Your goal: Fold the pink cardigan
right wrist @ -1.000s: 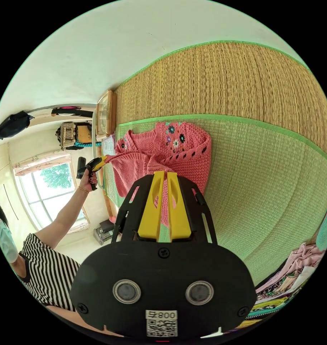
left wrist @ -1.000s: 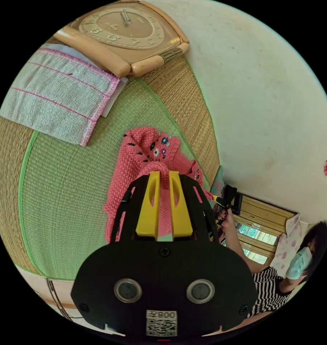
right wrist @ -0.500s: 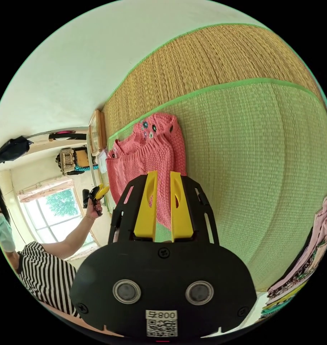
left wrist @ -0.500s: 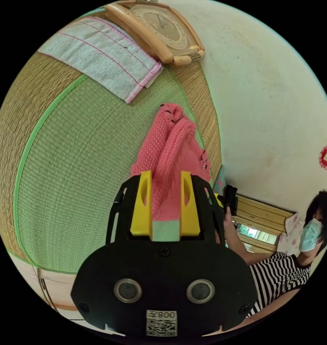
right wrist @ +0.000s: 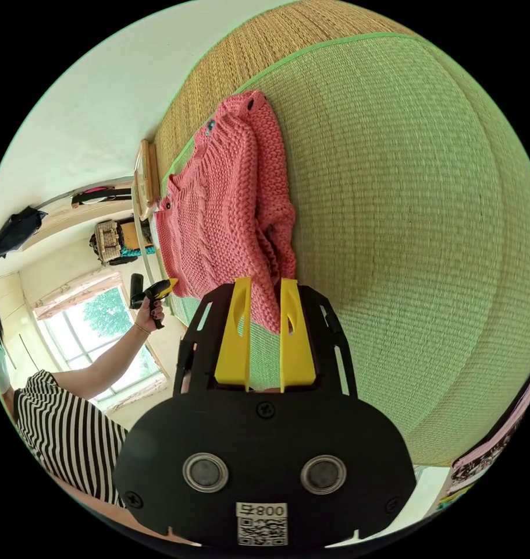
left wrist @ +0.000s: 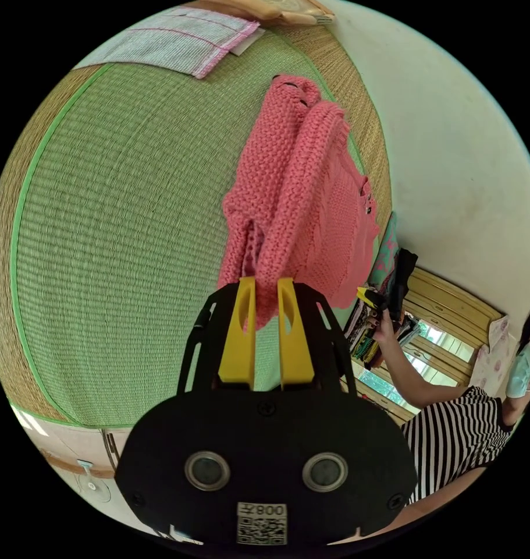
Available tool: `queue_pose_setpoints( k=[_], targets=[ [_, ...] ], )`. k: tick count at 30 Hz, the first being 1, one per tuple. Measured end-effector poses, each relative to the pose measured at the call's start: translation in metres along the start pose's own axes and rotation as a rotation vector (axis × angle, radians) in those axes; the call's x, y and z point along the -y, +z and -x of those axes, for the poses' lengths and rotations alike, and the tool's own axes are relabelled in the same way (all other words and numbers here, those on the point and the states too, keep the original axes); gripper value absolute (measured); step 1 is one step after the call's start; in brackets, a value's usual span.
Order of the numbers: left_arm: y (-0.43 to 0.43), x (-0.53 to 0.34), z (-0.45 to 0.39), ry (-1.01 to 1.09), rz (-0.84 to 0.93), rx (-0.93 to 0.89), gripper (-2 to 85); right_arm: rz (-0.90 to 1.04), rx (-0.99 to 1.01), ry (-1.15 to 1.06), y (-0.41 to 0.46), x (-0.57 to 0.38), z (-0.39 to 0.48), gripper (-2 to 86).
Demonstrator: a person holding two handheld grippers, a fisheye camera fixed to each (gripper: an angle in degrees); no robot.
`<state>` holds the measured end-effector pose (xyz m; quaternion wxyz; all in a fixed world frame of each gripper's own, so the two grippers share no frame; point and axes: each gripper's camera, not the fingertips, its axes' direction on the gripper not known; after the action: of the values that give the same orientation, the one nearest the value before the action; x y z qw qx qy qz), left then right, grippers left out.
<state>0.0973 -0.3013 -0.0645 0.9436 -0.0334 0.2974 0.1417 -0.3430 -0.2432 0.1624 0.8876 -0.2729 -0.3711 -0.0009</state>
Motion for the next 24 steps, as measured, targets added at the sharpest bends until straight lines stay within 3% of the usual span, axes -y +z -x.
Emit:
queue_pose_setpoints(
  k=[12,24],
  targets=[
    [-0.024,-0.035,0.002,0.097,0.003,-0.121,4.2,0.099,0.059,-0.16,-0.029,-0.037,0.024,1.8],
    [0.0,-0.044,0.045,-0.025,0.028,-0.139,5.4,0.167,0.078,-0.031,-0.001,-0.044,-0.014,2.0]
  ],
)
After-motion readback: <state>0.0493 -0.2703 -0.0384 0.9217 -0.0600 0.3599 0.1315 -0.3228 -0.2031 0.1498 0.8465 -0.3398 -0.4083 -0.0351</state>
